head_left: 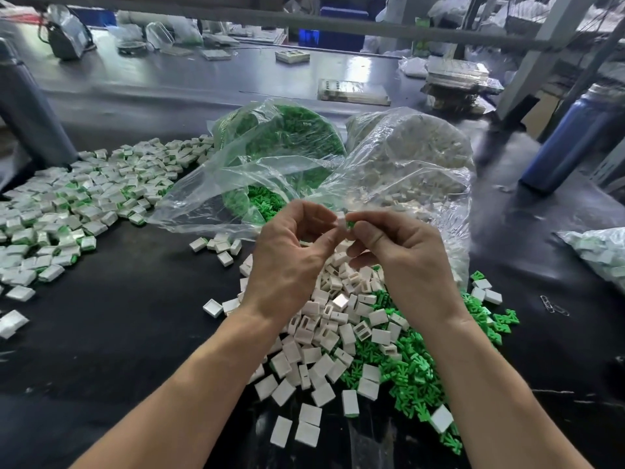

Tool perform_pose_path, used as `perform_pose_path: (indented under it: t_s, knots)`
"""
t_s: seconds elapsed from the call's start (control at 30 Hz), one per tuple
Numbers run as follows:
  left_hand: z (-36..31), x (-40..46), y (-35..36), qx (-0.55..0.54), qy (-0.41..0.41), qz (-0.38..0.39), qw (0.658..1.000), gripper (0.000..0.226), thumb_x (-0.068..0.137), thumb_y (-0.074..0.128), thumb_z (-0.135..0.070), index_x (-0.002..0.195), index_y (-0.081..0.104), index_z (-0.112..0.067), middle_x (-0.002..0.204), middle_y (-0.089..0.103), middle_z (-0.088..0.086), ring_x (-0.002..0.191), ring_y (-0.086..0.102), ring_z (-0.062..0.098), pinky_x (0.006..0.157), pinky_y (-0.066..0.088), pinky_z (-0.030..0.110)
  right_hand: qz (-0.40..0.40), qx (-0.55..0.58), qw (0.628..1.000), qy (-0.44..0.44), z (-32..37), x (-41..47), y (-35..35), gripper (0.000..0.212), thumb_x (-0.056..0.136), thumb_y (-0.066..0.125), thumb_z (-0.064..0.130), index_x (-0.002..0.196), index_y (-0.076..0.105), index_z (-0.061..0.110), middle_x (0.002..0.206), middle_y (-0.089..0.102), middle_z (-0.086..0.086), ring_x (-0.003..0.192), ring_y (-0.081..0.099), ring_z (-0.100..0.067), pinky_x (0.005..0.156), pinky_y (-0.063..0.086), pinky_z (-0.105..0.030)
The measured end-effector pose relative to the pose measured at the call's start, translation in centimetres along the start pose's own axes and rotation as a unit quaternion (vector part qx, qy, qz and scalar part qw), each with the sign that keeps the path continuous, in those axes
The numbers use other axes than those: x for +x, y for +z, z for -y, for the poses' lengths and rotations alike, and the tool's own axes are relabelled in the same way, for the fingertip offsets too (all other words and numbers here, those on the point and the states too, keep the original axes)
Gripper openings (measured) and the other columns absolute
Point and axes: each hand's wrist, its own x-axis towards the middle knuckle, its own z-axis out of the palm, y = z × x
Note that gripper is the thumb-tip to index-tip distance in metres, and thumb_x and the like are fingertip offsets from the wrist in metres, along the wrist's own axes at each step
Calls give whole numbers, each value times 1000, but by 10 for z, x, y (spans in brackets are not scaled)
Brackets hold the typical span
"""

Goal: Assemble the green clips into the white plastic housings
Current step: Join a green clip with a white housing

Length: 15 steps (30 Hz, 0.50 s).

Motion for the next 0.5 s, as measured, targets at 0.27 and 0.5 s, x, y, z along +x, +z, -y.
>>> perform_pose_path:
  t_s: [0.27,0.5]
  knots:
    - [-1,6,3,17,9,47,999,23,93,76,-13,113,67,-20,94,77,-4,85,74,6,71,57,20,-1,-17,1000,-10,-1,-2,-4,14,101,65,8,106,77,15,91,79,-9,79,75,-31,72,64,-38]
    - [10,3,0,-65,-18,28,997,23,90,78,-9,106,65,-19,98,76,-1,93,74,15,82,59,27,-12,26,999,15,-1,-4,1,10,100,65,4,107,70,9,86,79,-9,72,77,-29,65,64,-33]
